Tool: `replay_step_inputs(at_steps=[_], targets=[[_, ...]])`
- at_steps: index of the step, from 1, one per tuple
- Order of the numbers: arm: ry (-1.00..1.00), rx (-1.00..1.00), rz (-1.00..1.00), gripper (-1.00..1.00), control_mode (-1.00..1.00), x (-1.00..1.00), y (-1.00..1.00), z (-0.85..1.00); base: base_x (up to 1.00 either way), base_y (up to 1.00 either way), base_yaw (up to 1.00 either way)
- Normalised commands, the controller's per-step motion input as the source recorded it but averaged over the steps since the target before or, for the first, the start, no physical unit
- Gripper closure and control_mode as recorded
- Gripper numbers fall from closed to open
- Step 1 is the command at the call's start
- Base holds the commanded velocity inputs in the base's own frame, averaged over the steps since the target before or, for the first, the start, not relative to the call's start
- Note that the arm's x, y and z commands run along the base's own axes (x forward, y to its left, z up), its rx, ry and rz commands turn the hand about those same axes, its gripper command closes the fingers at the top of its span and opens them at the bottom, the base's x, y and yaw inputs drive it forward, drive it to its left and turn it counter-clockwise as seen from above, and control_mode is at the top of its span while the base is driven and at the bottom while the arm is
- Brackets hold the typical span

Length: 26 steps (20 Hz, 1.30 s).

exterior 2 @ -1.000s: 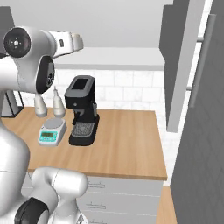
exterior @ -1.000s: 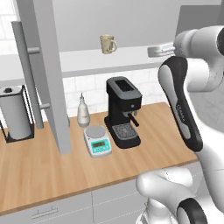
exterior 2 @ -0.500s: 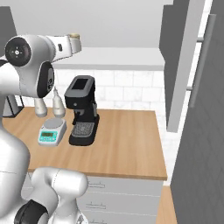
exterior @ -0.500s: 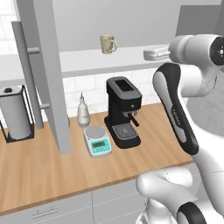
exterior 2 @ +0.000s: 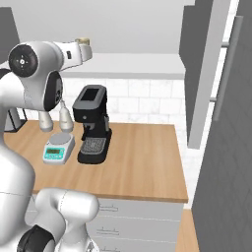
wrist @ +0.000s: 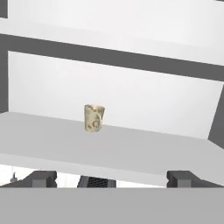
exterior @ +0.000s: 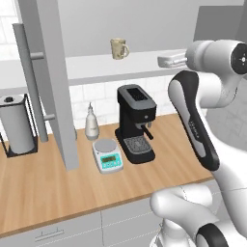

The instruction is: Gather all objects into one cabinet and sort the glasses and bowls to opposite sides.

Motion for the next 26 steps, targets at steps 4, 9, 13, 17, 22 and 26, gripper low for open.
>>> replay_step_inputs(at_steps=[4,9,13,17,22,26], targets=[[0.0,0.0,0.02,-1.0,-1.0,0.0,0.0,0.0,0.0,0.0,0.0],[0.03,0.0,0.01,-1.0,-1.0,-0.01,0.01,0.0,0.0,0.0,0.0],[0.13,0.08,0.02,-1.0,-1.0,-0.01,0.0,0.0,0.0,0.0,0.0],[0.03,0.12,0.0,-1.0,-1.0,-0.09,0.0,0.03,0.0,0.0,0.0],[-0.02,0.02,0.01,-1.0,-1.0,0.0,0.14,0.0,0.0,0.0,0.0],[0.0,0.0,0.07,-1.0,-1.0,0.06,0.27,-0.05,0.0,0.0,0.0]])
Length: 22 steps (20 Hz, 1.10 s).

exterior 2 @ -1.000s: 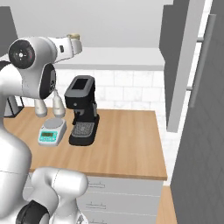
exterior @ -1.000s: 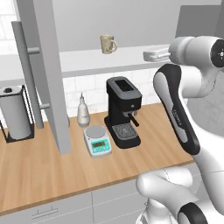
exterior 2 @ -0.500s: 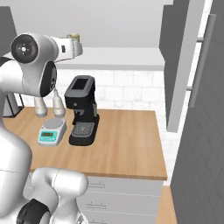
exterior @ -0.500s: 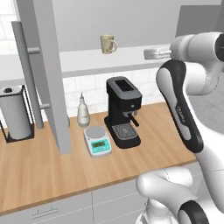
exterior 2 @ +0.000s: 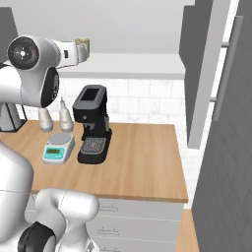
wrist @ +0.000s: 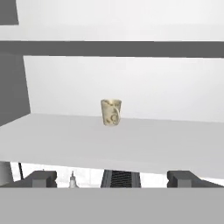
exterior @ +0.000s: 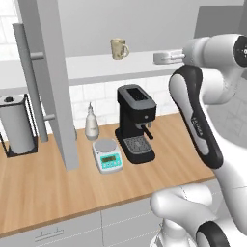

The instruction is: Gather all objects into one cabinet and sort the glasses and bowls to opposite sides.

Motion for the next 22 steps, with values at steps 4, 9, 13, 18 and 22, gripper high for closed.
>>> replay_step_inputs(at_steps=[4,9,13,18,22], targets=[[0.01,0.01,0.09,-1.0,-1.0,0.27,0.15,0.0,0.0,0.0,0.0],[0.0,0.02,0.07,-1.0,-1.0,0.48,0.02,-0.1,0.0,0.0,0.0],[0.0,0.0,0.01,-1.0,-1.0,0.65,0.0,-0.34,0.0,0.0,0.0],[0.0,0.0,0.0,-1.0,-1.0,0.61,-0.01,-0.06,0.0,0.0,0.0],[0.0,0.0,0.01,-1.0,-1.0,0.58,0.0,0.05,0.0,0.0,0.0]])
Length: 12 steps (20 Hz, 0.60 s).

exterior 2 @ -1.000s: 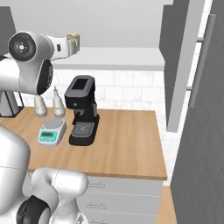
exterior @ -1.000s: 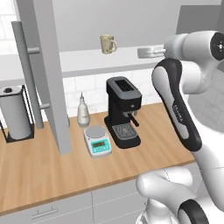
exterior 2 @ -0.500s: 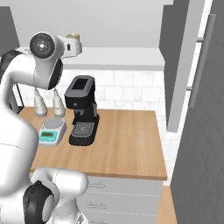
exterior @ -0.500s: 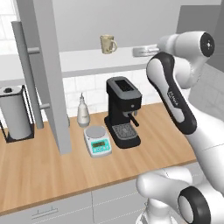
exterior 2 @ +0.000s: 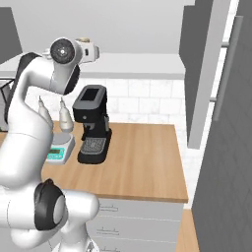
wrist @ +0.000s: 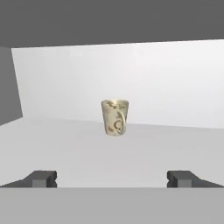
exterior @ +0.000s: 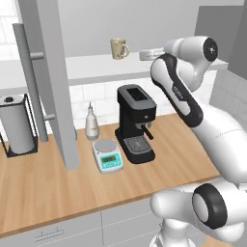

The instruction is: Gather all objects into one cabinet and sort the glasses and bowls to opposite sides.

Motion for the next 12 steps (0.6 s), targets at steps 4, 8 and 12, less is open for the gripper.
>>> replay_step_inputs(at_steps=[4,8,12], targets=[[0.0,0.0,0.04,-1.0,-1.0,0.73,-0.02,0.0,0.0,0.0,0.0],[0.0,0.0,0.08,-1.0,-1.0,0.6,0.0,0.08,0.0,0.0,0.0],[0.0,0.0,0.14,-1.0,-1.0,0.47,0.0,0.0,0.0,0.0,0.0]])
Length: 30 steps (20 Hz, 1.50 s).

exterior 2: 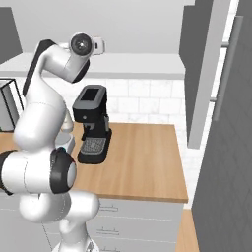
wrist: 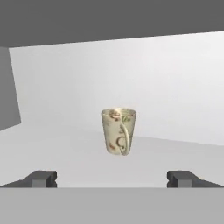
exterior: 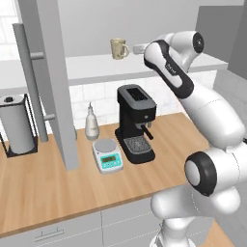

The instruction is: Gather all objects into one cabinet and sort the glasses and bowls to opposite sides.

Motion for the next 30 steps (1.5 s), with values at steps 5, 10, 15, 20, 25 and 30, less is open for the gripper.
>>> replay_step_inputs(at_steps=[5,10,15,20,25,30], targets=[[0.0,0.0,0.12,-1.0,-1.0,0.24,-0.03,0.0,0.0,0.0,0.0],[0.0,0.0,0.02,-1.0,-1.0,0.1,-0.02,0.0,0.0,0.0,0.0],[0.0,0.0,0.0,-1.0,-1.0,0.32,0.0,0.0,0.0,0.0,0.0],[0.0,0.0,0.0,-1.0,-1.0,0.31,0.0,0.0,0.0,0.0,0.0],[0.0,0.0,0.0,-1.0,-1.0,0.19,0.0,-0.1,0.0,0.0,0.0],[0.03,0.0,0.0,-1.0,-1.0,0.22,0.01,-0.2,0.0,0.0,0.0]])
